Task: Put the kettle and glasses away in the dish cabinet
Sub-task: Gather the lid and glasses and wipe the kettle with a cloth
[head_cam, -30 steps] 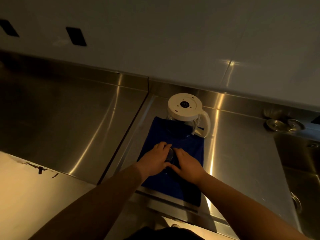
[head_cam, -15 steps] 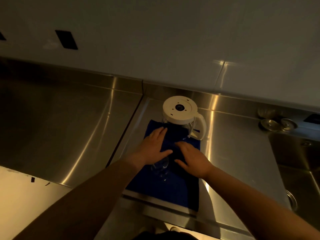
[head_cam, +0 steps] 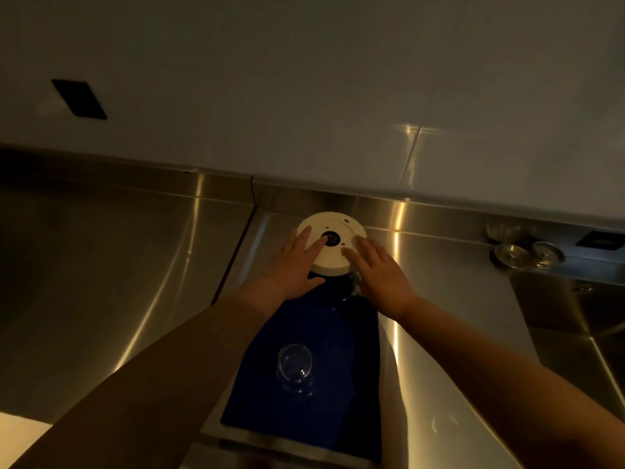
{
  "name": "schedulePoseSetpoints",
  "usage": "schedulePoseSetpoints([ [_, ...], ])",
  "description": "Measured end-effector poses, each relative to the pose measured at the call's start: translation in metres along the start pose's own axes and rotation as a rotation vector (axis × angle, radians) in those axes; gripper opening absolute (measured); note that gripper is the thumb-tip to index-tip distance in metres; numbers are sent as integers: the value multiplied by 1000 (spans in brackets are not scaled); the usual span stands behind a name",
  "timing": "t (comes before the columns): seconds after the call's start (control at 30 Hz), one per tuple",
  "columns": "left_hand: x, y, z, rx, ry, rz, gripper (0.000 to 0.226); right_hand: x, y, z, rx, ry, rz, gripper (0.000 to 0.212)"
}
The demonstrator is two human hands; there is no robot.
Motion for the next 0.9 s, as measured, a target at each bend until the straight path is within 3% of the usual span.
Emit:
schedulePoseSetpoints([
  [0.3,1,-5,19,9,5,-170,101,-5,-11,7,-19,-11,85,89],
  [0.5,-4,3,18,-118,70,-365,96,1,-6,8,-86,43,101,69],
  [0.77,-7,15,10,-196,46,-453,84,9,5,8,-147,113,122,60],
  [0.9,-7,15,8,-197,49,-472,82,11,8,9,-109,130,103,70],
])
Point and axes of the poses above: each hand's wrist, its own z-axis towards the middle knuckle, its own y-axis out of the back of the hand, x = y × z, the point moved 10 cm from there along z, towards the middle knuckle, and after that the axes turned 7 degrees about y, right-handed, at the moved point
